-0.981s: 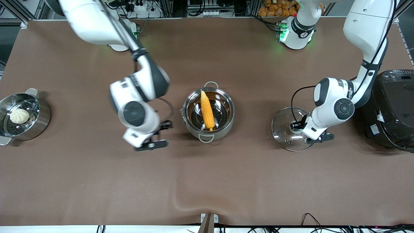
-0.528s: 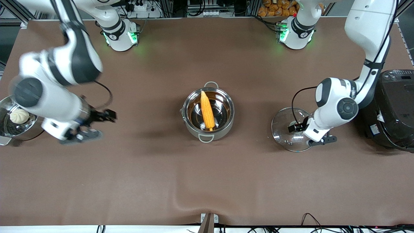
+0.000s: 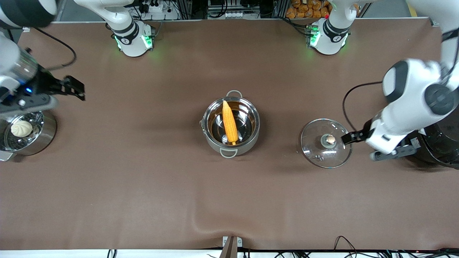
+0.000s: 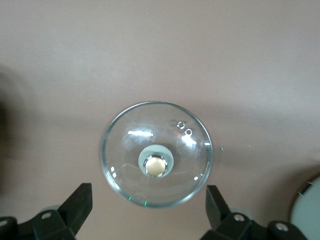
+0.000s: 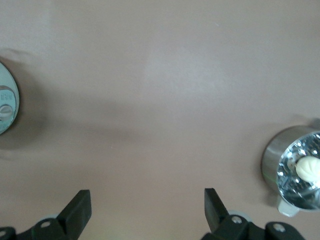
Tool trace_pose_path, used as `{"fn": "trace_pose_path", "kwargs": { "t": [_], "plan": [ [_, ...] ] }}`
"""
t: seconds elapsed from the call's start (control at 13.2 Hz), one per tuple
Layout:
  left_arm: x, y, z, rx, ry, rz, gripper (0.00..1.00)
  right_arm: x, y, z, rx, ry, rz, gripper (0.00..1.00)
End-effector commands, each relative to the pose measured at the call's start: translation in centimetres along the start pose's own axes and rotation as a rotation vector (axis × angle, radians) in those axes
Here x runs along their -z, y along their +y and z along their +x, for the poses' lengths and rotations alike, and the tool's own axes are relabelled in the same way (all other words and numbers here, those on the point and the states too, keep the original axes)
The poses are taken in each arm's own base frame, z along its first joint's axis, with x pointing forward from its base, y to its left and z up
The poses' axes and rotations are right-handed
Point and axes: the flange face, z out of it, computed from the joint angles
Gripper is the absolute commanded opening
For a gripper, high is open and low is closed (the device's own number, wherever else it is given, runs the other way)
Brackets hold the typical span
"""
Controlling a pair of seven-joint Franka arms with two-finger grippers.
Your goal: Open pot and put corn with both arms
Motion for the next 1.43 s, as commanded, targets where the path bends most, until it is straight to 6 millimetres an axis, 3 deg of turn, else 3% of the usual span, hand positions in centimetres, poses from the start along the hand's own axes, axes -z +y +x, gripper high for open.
{"fn": "trace_pose_path", "kwargs": {
  "t": [0.0, 0.23, 0.45, 0.75, 1.13, 1.36],
  "plan": [
    [6.2, -0.5, -1.4, -0.003, -0.007, 0.027, 1.0, 0.9, 1.4, -2.2, -0.023, 0.004, 0.025, 1.0],
    [11.6, -1.1, -4.7, -0.016, 0.014, 0.038, 1.0, 1.2, 2.6, -2.9, -0.063, -0.007, 0.059, 1.0],
    [15.2, -1.1, -7.2, -0.036, 0.039, 0.032, 1.0, 1.6, 2.4, -3.1, -0.15, -0.021, 0.096, 1.0],
    [15.2, -1.2, -7.2, -0.098, 0.026, 0.019, 1.0, 2.7, 2.6, -3.5, -0.141, -0.024, 0.086, 1.0],
    [15.1, -1.8, -7.1, -0.15, 0.0, 0.027, 1.0, 2.4, 3.2, -3.7, -0.147, -0.038, 0.083, 1.0],
    [15.9, -2.3, -7.4, -0.25, -0.027, 0.028, 1.0, 2.4, 3.3, -3.6, -0.148, -0.038, 0.083, 1.0]
  ]
}}
